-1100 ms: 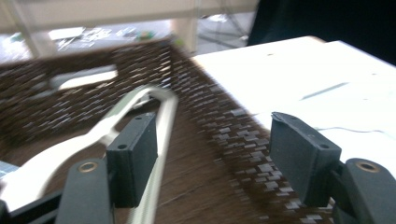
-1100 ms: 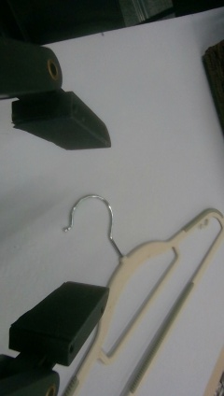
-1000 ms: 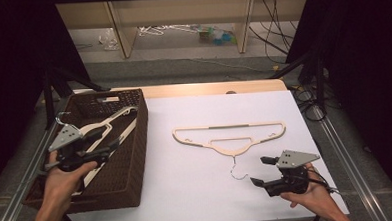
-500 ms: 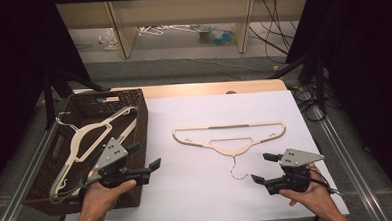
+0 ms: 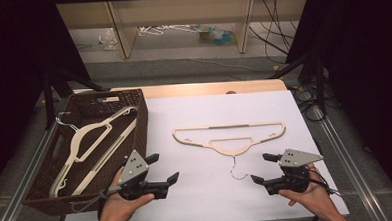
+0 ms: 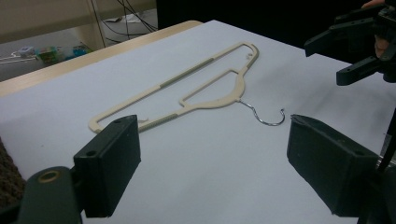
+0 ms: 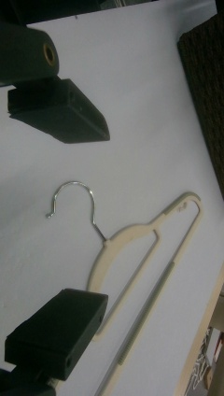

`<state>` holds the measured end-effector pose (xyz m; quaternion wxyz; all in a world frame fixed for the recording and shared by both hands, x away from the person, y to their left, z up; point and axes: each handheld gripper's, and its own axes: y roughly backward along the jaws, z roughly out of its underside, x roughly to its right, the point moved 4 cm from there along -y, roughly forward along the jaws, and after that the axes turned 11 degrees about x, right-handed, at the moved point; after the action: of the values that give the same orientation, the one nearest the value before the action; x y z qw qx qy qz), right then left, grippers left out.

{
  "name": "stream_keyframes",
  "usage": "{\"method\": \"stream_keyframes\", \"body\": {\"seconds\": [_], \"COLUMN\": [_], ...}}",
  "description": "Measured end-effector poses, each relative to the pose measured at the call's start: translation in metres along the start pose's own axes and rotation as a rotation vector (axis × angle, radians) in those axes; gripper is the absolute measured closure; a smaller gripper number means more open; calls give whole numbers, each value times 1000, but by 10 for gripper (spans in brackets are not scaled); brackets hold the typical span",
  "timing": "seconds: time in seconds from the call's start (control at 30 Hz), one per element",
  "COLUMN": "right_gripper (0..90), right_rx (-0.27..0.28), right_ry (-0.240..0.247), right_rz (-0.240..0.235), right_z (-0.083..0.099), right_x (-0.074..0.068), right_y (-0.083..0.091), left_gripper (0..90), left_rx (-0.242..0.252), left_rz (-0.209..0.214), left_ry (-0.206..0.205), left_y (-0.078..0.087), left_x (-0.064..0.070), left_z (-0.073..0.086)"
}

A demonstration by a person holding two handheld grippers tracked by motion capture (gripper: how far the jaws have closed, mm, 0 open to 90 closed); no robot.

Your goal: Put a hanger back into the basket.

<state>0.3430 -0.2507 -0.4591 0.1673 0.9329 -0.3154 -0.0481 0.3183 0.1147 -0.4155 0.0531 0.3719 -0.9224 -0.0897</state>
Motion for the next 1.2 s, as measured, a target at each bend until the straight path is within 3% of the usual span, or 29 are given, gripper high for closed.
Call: {"method": "stream_keyframes", "body": {"seconds": [0.07, 0.13, 0.23, 0.3, 0.37, 0.53, 0.67, 0.9, 1.0, 1.2], "right_gripper": [189, 189, 189, 189, 192, 192, 199, 205, 229, 256], "right_rx": [-14, -7, -13, 0, -14, -4, -36, -77, -117, -174], "right_ry": [-15, 1, -13, -2, -9, -10, -7, -12, -18, -11], "right_rz": [-19, -7, -12, 13, 7, 13, 39, 83, 93, 89], "right_z": [1, 1, 1, 1, 3, 4, 9, 14, 16, 15], "right_x": [-2, 0, -1, 2, 3, 6, 14, 36, 56, 80], "right_y": [1, 2, 3, 2, 2, 2, 0, -12, -28, -51], "left_gripper": [173, 173, 173, 173, 173, 173, 173, 173, 173, 174], "left_rx": [-1, -3, -15, -20, -23, -41, -49, -61, -79, -73], "left_rz": [2, 14, 18, 34, 37, 47, 55, 58, 64, 77], "left_ry": [0, 9, 4, 20, 8, 13, 9, 0, 9, 38], "left_y": [-2, -3, -5, -7, -12, -16, -18, -18, -20, -20], "left_x": [4, 8, 14, 19, 24, 28, 30, 31, 31, 31], "left_z": [4, 7, 11, 15, 19, 28, 32, 36, 39, 39]}}
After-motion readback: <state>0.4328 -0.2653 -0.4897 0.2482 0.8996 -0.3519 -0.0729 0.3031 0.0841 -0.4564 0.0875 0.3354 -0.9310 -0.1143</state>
